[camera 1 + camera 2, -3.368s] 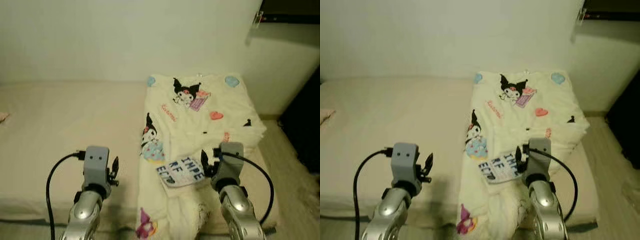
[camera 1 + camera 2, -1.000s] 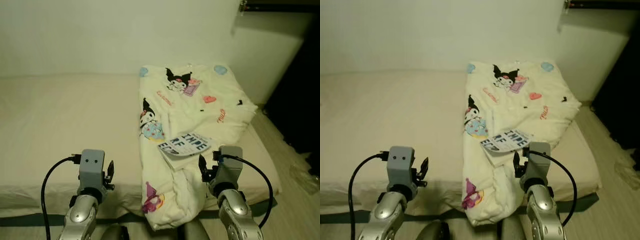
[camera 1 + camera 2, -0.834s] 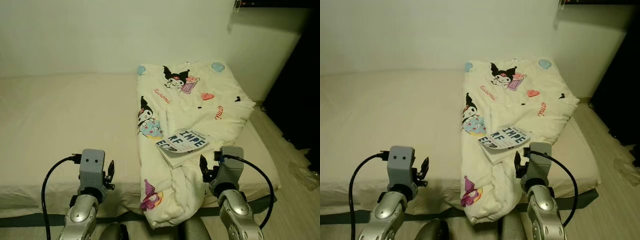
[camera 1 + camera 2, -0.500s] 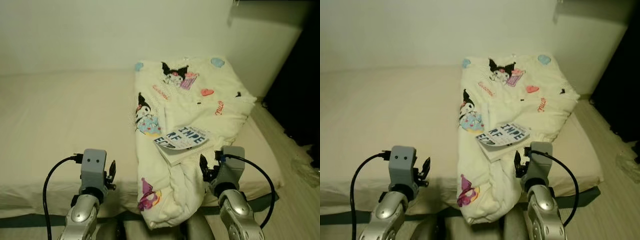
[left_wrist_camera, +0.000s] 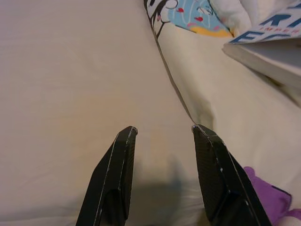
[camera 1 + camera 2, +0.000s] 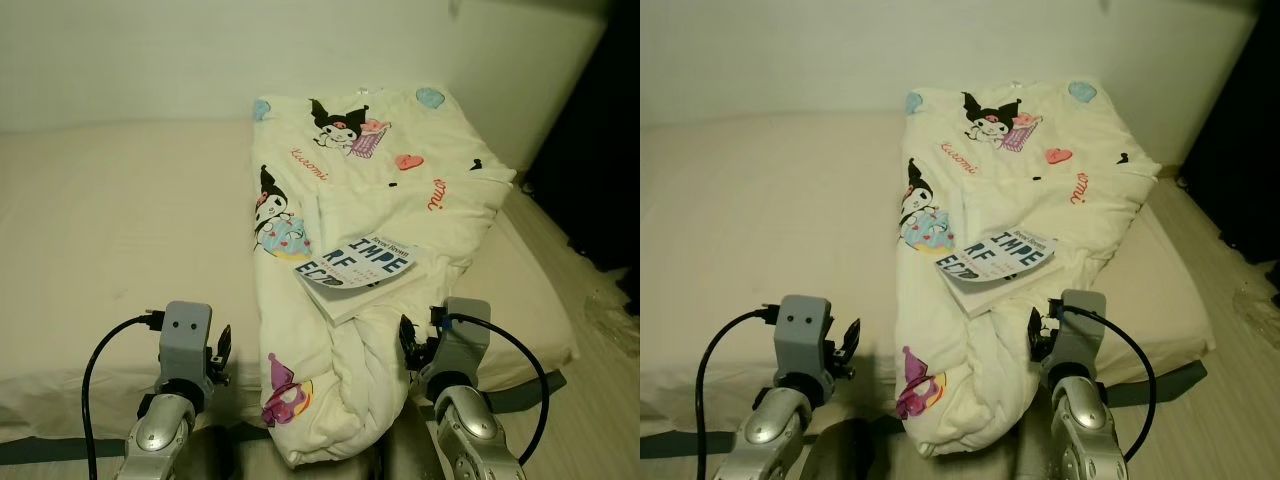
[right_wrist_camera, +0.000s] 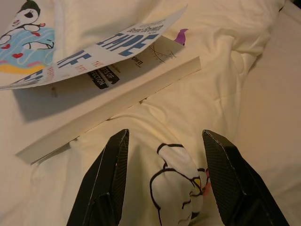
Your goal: Clean up the room
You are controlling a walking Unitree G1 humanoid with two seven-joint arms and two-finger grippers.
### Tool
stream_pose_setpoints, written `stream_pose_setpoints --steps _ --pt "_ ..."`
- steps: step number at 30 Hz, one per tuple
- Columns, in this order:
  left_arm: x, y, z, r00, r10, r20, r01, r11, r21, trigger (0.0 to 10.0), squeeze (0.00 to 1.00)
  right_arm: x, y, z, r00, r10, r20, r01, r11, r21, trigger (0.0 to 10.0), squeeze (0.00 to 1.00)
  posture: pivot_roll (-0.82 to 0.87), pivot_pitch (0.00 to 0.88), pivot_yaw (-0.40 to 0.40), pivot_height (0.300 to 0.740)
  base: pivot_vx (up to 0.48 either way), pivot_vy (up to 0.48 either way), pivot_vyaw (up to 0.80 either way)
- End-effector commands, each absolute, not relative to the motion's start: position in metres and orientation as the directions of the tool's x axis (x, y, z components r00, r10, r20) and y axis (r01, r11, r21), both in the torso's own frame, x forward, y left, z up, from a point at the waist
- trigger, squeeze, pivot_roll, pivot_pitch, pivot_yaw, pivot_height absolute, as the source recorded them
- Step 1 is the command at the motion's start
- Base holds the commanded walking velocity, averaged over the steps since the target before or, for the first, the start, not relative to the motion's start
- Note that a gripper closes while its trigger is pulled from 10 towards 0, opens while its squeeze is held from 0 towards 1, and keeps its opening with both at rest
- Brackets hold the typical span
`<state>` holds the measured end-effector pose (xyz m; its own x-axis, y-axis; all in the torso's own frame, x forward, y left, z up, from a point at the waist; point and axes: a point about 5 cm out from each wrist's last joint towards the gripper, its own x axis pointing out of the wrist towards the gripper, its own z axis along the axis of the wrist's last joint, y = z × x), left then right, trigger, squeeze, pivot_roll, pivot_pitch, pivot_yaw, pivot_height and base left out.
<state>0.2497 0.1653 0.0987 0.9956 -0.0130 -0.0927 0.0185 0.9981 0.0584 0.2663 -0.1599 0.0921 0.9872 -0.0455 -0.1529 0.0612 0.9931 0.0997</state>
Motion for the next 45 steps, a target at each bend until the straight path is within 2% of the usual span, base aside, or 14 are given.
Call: stream_pose_setpoints --steps 1,6,7,9,10,18,28,29,31,32,33,42,44,45 --pt "0.246 0.173 0.098 0.995 -0.007 -0.104 0.015 0.997 0.072 10.0 0.0 0.27 -0.159 0.095 0.989 -0.04 -0.144 0.062 0.987 0.148 10.0 0.0 -0.07 0.232 0.04 0.558 0.0 0.0 0.0" --pt "0.245 0.176 0.1 0.995 -0.003 -0.097 0.01 0.997 0.074 10.0 0.0 0.282 -0.155 0.101 0.995 -0.002 -0.097 0.027 0.968 0.251 10.0 0.0 -0.07 0.236 0.039 0.558 0.0 0.0 0.0" --pt "0.245 0.177 0.1 0.995 0.003 -0.097 0.004 0.998 0.07 10.0 0.0 0.287 -0.153 0.103 0.997 0.016 -0.074 0.006 0.958 0.286 10.0 0.23 -0.07 0.236 0.039 0.558 0.0 0.0 0.0" --pt "0.245 0.177 0.101 0.995 0.007 -0.095 -0.001 0.998 0.067 10.0 0.0 0.292 -0.151 0.104 0.998 0.026 -0.059 -0.006 0.949 0.316 10.0 0.23 -0.06 0.238 0.038 0.558 0.0 0.0 0.0" --pt "0.245 0.176 0.104 0.996 0.008 -0.088 -0.003 0.998 0.066 10.0 0.0 0.298 -0.15 0.105 0.998 0.026 -0.05 -0.007 0.94 0.342 10.0 1.0 -0.05 0.24 0.036 0.558 0.0 0.0 0.0" --pt "0.244 0.177 0.108 0.997 0.002 -0.073 0.004 0.996 0.084 10.0 0.0 0.314 -0.15 0.102 0.998 0.009 -0.057 0.016 0.904 0.426 10.0 1.0 -0.05 0.24 0.036 0.558 0.0 0.0 0.0" --pt "0.236 0.183 0.11 0.997 -0.004 -0.083 0.014 0.994 0.11 10.0 0.0 0.332 -0.146 0.082 0.988 0.015 -0.156 0.073 0.834 0.546 10.0 1.0 0.01 0.245 0.037 0.558 0.0 0.0 0.0" --pt "0.235 0.183 0.11 0.996 -0.007 -0.086 0.017 0.993 0.118 10.0 0.0 0.335 -0.144 0.078 0.986 0.024 -0.166 0.078 0.812 0.579 10.0 0.96 0.01 0.245 0.037 0.558 0.0 0.0 0.0" --pt "0.235 0.184 0.11 0.996 -0.008 -0.088 0.019 0.992 0.123 10.0 0.0 0.336 -0.143 0.076 0.985 0.03 -0.17 0.079 0.797 0.599 10.0 0.96 0.01 0.245 0.037 0.558 0.0 0.0 0.0" --pt "0.235 0.185 0.111 0.996 -0.006 -0.089 0.018 0.991 0.13 10.0 0.0 0.338 -0.141 0.075 0.985 0.036 -0.171 0.081 0.772 0.631 10.0 0.17 0.03 0.25 0.046 0.558 0.0 0.0 0.0" --pt "0.235 0.186 0.112 0.996 -0.005 -0.089 0.017 0.99 0.137 10.0 0.0 0.34 -0.14 0.074 0.985 0.045 -0.166 0.078 0.741 0.667 10.0 0.0 0.03 0.253 0.049 0.558 0.0 0.0 0.0" --pt "0.236 0.189 0.115 0.996 -0.003 -0.09 0.018 0.987 0.162 10.0 0.0 0.347 -0.135 0.072 0.982 0.09 -0.165 0.07 0.639 0.766 10.0 0.0 0.05 0.271 0.063 0.558 0.0 0.0 0.0" --pt "0.235 0.19 0.117 0.996 -0.003 -0.088 0.018 0.986 0.167 10.0 0.0 0.352 -0.132 0.076 0.985 0.115 -0.129 0.043 0.563 0.825 10.0 0.0 0.06 0.28 0.066 0.558 0.0 0.0 0.0" --pt "0.235 0.19 0.117 0.996 -0.003 -0.088 0.018 0.986 0.167 10.0 0.0 0.352 -0.132 0.076 0.985 0.115 -0.129 0.043 0.563 0.825 10.0 0.0 0.06 0.28 0.066 0.558 0.0 0.0 0.0"
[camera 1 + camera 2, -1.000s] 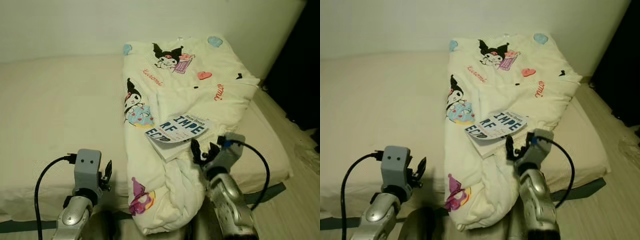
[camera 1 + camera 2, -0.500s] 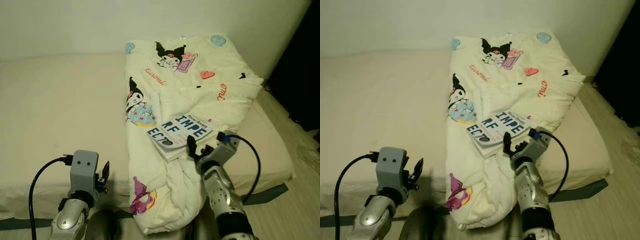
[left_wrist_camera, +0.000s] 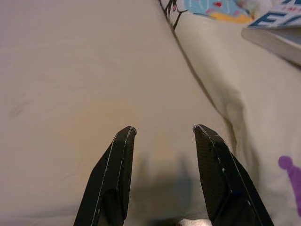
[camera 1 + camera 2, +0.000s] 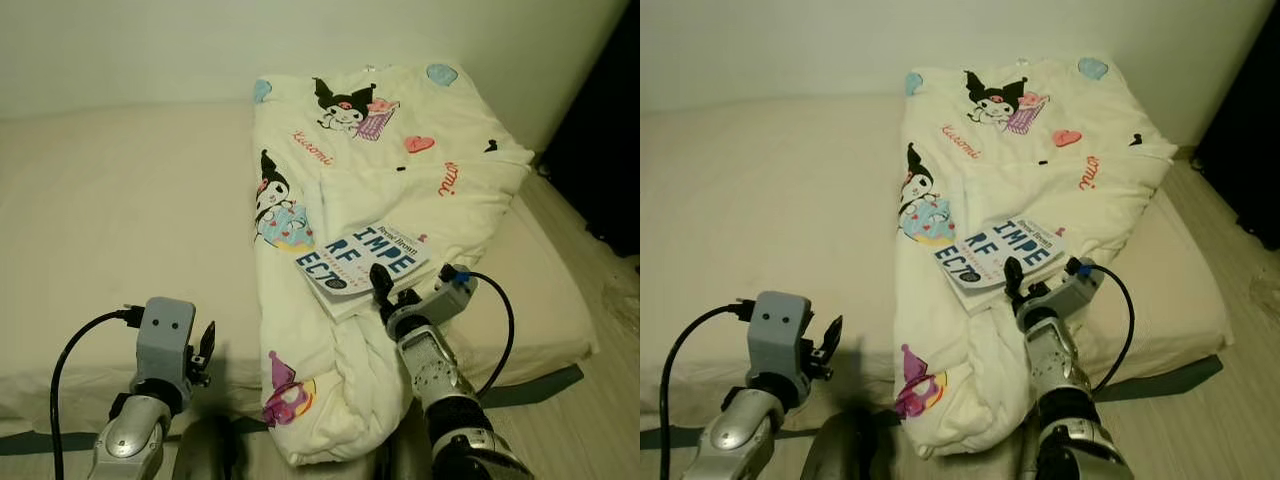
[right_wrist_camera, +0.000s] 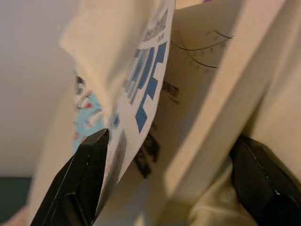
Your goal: Clean up the room
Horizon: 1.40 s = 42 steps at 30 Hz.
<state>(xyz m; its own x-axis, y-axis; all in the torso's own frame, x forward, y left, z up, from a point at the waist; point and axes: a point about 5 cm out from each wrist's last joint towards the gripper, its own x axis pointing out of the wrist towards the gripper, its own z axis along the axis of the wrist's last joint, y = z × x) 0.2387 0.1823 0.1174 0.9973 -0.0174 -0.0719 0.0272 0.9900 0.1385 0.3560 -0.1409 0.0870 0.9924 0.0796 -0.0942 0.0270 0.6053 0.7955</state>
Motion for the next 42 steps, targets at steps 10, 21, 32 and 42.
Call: stream_pose_setpoints --steps 10,21,32,42 --pt "0.236 0.188 0.117 0.996 0.003 -0.09 0.012 0.986 0.167 10.0 0.0 0.359 -0.122 0.094 0.981 0.193 0.02 -0.113 0.486 0.867 4.4 0.0 0.05 0.274 0.062 0.558 0.0 0.0 0.0" --pt "0.242 0.186 0.118 0.997 0.006 -0.079 0.007 0.987 0.161 10.0 0.0 0.358 -0.124 0.09 0.984 0.174 0.029 -0.111 0.485 0.867 0.0 0.0 0.03 0.241 0.06 0.558 0.0 0.0 0.0" --pt "0.253 0.183 0.118 0.999 0.007 -0.054 0.001 0.989 0.151 10.0 0.0 0.358 -0.125 0.105 0.971 0.204 0.125 -0.215 0.514 0.83 0.0 0.0 -0.01 0.196 0.058 0.558 0.0 0.0 0.0" --pt "0.268 0.195 0.122 0.997 0.078 -0.027 -0.075 0.993 0.091 10.0 0.0 0.332 -0.101 0.183 0.718 0.64 0.274 -0.691 0.608 0.391 10.0 0.0 -0.05 0.158 0.042 0.558 0.0 0.0 0.0"
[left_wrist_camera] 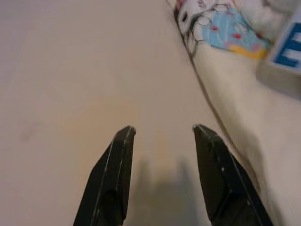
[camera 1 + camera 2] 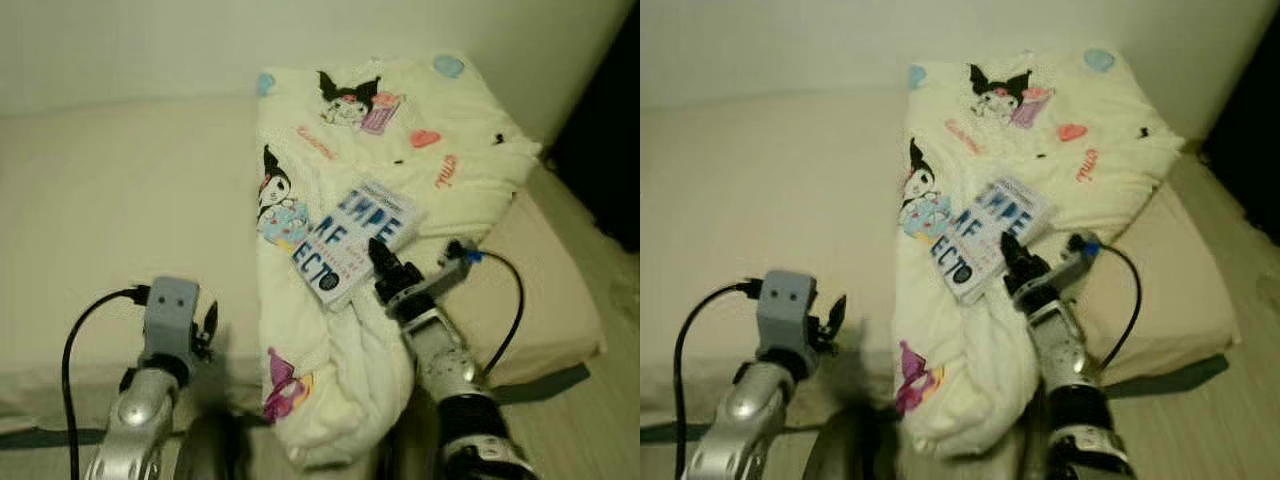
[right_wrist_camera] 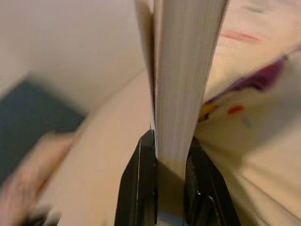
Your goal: Clean up the room
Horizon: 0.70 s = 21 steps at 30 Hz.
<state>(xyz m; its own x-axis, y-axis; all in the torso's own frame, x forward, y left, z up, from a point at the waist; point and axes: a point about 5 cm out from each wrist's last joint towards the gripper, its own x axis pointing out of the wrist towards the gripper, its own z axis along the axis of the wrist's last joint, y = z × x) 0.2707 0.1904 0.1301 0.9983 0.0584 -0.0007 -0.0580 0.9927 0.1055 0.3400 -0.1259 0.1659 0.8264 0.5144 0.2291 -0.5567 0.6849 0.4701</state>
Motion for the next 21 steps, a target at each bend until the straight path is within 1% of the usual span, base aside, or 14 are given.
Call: stream_pose_setpoints --steps 1,2,4,6,10,11,13,15,16,17,18,19,20,21 --pt "0.269 0.196 0.122 0.996 0.08 -0.029 -0.077 0.993 0.087 10.0 0.0 0.328 -0.103 0.185 0.705 0.669 0.233 -0.708 0.645 0.288 10.0 0.0 -0.06 0.145 0.026 0.558 0.0 0.0 0.0" --pt "0.269 0.196 0.122 0.996 0.08 -0.029 -0.077 0.993 0.087 10.0 0.0 0.328 -0.103 0.185 0.705 0.669 0.233 -0.708 0.645 0.288 10.0 0.0 -0.06 0.145 0.026 0.558 0.0 0.0 0.0" --pt "0.269 0.197 0.12 0.996 0.084 -0.034 -0.081 0.993 0.081 10.0 0.0 0.323 -0.109 0.185 0.709 0.684 0.169 -0.704 0.699 0.125 10.0 0.0 -0.07 0.143 0.023 0.558 0.0 0.0 0.0" --pt "0.269 0.198 0.12 0.996 0.087 -0.037 -0.084 0.993 0.077 10.0 0.0 0.321 -0.113 0.182 0.732 0.668 0.135 -0.677 0.735 0.04 10.0 0.0 -0.07 0.143 0.02 0.558 0.0 0.0 0.0" --pt "0.269 0.196 0.119 0.995 0.088 -0.037 -0.085 0.993 0.076 10.0 0.0 0.318 -0.116 0.177 0.759 0.64 0.118 -0.648 0.76 0.044 10.0 0.0 -0.07 0.142 0.014 0.558 0.0 0.0 0.0" --pt "0.268 0.193 0.118 0.996 0.082 -0.038 -0.079 0.994 0.076 10.0 0.0 0.317 -0.12 0.17 0.786 0.608 0.107 -0.616 0.784 0.07 10.0 0.0 -0.07 0.143 0.012 0.558 0.0 0.0 0.0" --pt "0.268 0.193 0.118 0.996 0.082 -0.038 -0.079 0.994 0.076 10.0 0.0 0.317 -0.12 0.17 0.786 0.608 0.107 -0.616 0.784 0.07 10.0 0.0 -0.07 0.143 0.012 0.558 0.0 0.0 0.0" --pt "0.267 0.182 0.115 0.998 0.044 -0.044 -0.04 0.996 0.083 10.0 0.0 0.317 -0.139 0.144 0.914 0.406 0.015 -0.405 0.906 0.119 10.0 0.0 -0.06 0.149 0.017 0.558 0.0 0.0 0.0" --pt "0.267 0.182 0.115 0.998 0.044 -0.044 -0.04 0.996 0.083 10.0 0.0 0.317 -0.139 0.144 0.914 0.406 0.015 -0.405 0.906 0.119 10.0 0.0 -0.06 0.149 0.017 0.558 0.0 0.0 0.0" --pt "0.267 0.178 0.113 0.999 0.027 -0.047 -0.023 0.996 0.085 10.0 0.0 0.317 -0.149 0.134 0.953 0.303 -0.029 -0.297 0.946 0.13 10.0 0.0 -0.06 0.151 0.019 0.558 0.0 0.0 0.0" --pt "0.267 0.178 0.113 0.999 0.027 -0.047 -0.023 0.996 0.085 10.0 0.0 0.317 -0.149 0.134 0.953 0.303 -0.029 -0.297 0.946 0.13 10.0 0.0 -0.06 0.151 0.019 0.558 0.0 0.0 0.0" --pt "0.266 0.174 0.112 0.999 0.01 -0.049 -0.006 0.996 0.088 10.0 0.0 0.316 -0.159 0.124 0.975 0.212 -0.063 -0.199 0.967 0.161 10.0 0.0 -0.06 0.151 0.019 0.558 0.0 0.0 0.0" --pt "0.266 0.174 0.112 0.999 0.01 -0.049 -0.006 0.996 0.088 10.0 0.0 0.316 -0.159 0.124 0.975 0.212 -0.063 -0.199 0.967 0.161 10.0 0.0 -0.06 0.151 0.019 0.558 0.0 0.0 0.0" --pt "0.266 0.171 0.111 0.999 -0.008 -0.052 0.013 0.996 0.093 10.0 0.0 0.315 -0.177 0.114 0.994 0.067 -0.09 -0.043 0.969 0.245 10.0 0.0 -0.06 0.154 0.023 0.558 0.0 0.0 0.0"
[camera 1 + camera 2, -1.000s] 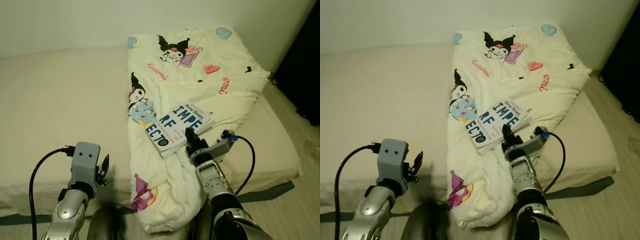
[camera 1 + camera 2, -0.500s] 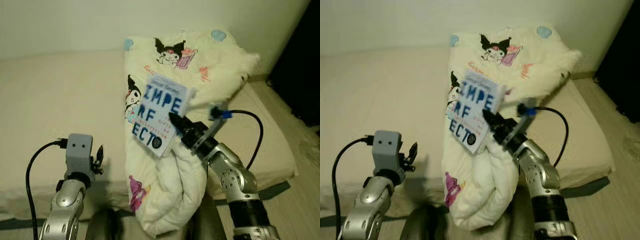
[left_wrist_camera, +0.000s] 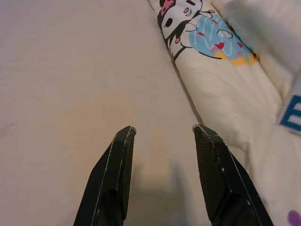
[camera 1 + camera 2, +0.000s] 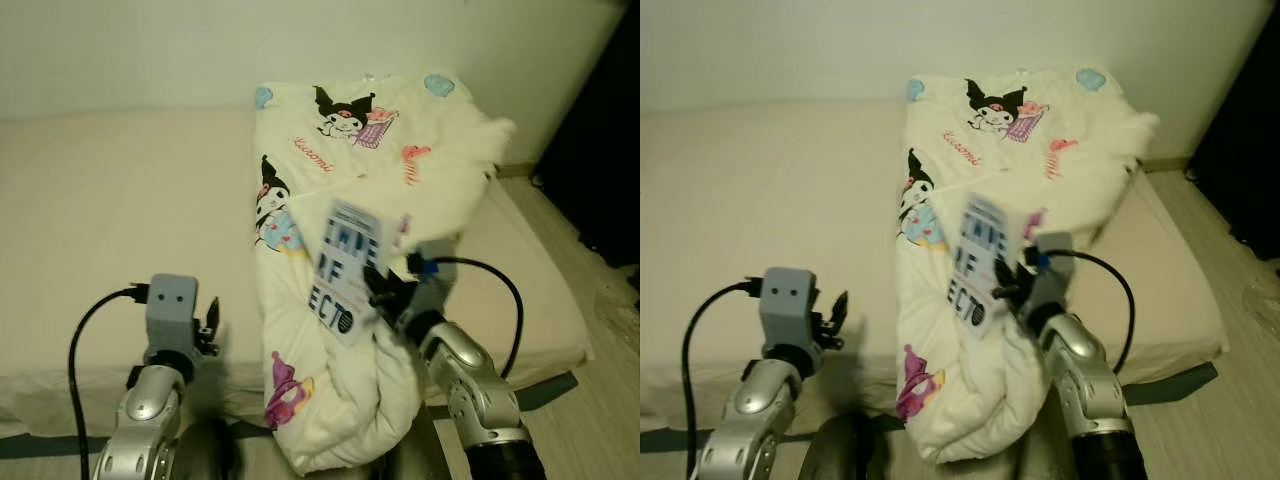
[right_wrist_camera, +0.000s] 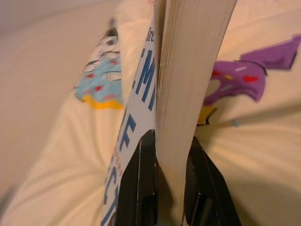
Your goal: Clean up the room
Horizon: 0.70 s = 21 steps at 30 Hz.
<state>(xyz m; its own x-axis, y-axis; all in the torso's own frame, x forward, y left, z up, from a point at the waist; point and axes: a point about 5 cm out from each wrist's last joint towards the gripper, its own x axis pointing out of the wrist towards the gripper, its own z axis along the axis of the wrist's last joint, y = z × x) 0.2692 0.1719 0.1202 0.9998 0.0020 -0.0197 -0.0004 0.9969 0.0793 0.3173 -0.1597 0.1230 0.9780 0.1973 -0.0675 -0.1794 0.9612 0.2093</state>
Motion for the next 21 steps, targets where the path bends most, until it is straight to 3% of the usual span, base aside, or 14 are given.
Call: stream_pose_setpoints --steps 1,3,5,18,20,21 --pt "0.266 0.171 0.111 0.999 -0.008 -0.052 0.013 0.996 0.093 10.0 0.0 0.315 -0.177 0.114 0.994 0.067 -0.09 -0.043 0.969 0.245 10.0 0.0 -0.06 0.154 0.023 0.558 0.0 0.0 0.0" --pt "0.264 0.166 0.11 0.998 -0.035 -0.061 0.041 0.994 0.1 10.0 0.0 0.312 -0.21 0.095 0.966 -0.208 -0.155 0.256 0.865 0.432 10.0 0.0 -0.05 0.17 0.046 0.558 0.0 0.0 0.0" --pt "0.264 0.165 0.11 0.997 -0.05 -0.066 0.056 0.993 0.105 10.0 0.0 0.312 -0.221 0.086 0.932 -0.303 -0.198 0.362 0.772 0.522 10.0 0.0 -0.05 0.17 0.046 0.558 0.0 0.0 0.0" --pt "0.266 0.169 0.111 0.996 -0.057 -0.067 0.065 0.989 0.136 10.0 0.0 0.326 -0.204 0.081 0.942 -0.262 -0.208 0.335 0.73 0.596 10.0 0.0 -0.02 0.178 0.067 0.558 0.0 0.0 0.0" --pt "0.265 0.171 0.112 0.997 -0.048 -0.067 0.057 0.988 0.141 10.0 0.0 0.329 -0.2 0.083 0.948 -0.25 -0.197 0.318 0.734 0.6 10.0 0.04 -0.02 0.176 0.064 0.558 0.0 0.0 0.0" --pt "0.265 0.173 0.112 0.997 -0.042 -0.066 0.051 0.988 0.145 10.0 0.0 0.331 -0.198 0.085 0.952 -0.243 -0.188 0.307 0.736 0.603 10.0 0.24 -0.02 0.176 0.064 0.558 0.0 0.0 0.0"
